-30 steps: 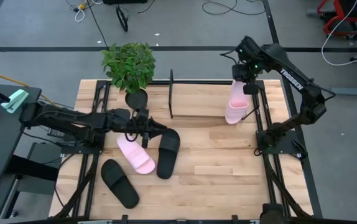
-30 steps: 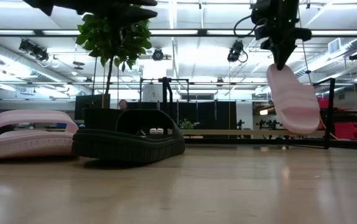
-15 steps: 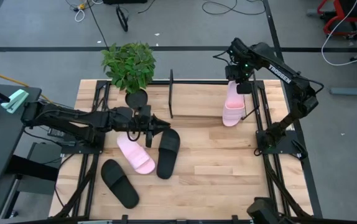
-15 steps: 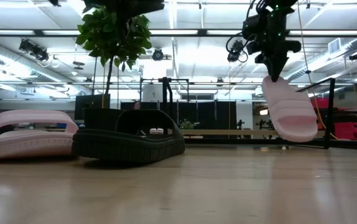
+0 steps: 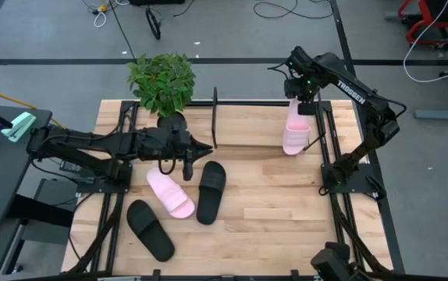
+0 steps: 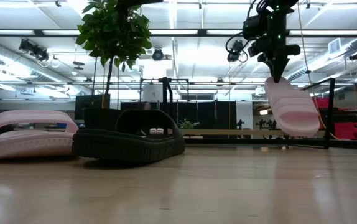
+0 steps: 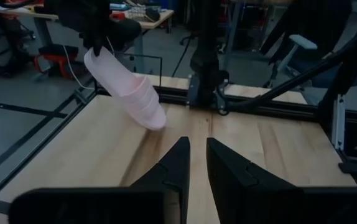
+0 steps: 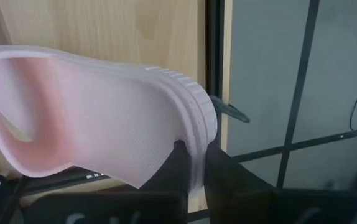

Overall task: Pick and place slides into the shelf
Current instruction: Put the right pink slide on the shelf

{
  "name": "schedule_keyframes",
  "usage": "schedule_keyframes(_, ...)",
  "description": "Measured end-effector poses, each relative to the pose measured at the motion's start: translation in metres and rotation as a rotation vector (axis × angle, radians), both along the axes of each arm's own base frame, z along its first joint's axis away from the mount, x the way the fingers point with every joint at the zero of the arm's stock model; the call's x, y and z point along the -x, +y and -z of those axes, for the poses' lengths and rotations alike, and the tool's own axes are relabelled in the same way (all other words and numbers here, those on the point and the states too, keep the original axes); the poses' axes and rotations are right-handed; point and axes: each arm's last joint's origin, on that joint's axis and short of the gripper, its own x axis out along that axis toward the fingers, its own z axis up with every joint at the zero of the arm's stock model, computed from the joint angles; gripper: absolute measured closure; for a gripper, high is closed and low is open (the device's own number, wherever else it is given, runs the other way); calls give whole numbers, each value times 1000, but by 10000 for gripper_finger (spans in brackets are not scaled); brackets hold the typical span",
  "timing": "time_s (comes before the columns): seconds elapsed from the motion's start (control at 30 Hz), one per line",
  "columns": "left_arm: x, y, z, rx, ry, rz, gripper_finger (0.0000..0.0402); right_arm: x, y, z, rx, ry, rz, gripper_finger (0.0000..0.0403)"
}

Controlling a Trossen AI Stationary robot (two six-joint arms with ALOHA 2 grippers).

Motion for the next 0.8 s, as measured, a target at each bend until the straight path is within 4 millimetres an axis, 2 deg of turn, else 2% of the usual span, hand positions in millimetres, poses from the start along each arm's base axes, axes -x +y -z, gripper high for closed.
schedule_keyframes(0.3,0,0,0,-43,6,9,345,0,-2,2,10,18,14,378)
schedule_keyframes(0.8,0,1,0,-89,13,-10,350,-10,-24,28,26,102,146,380)
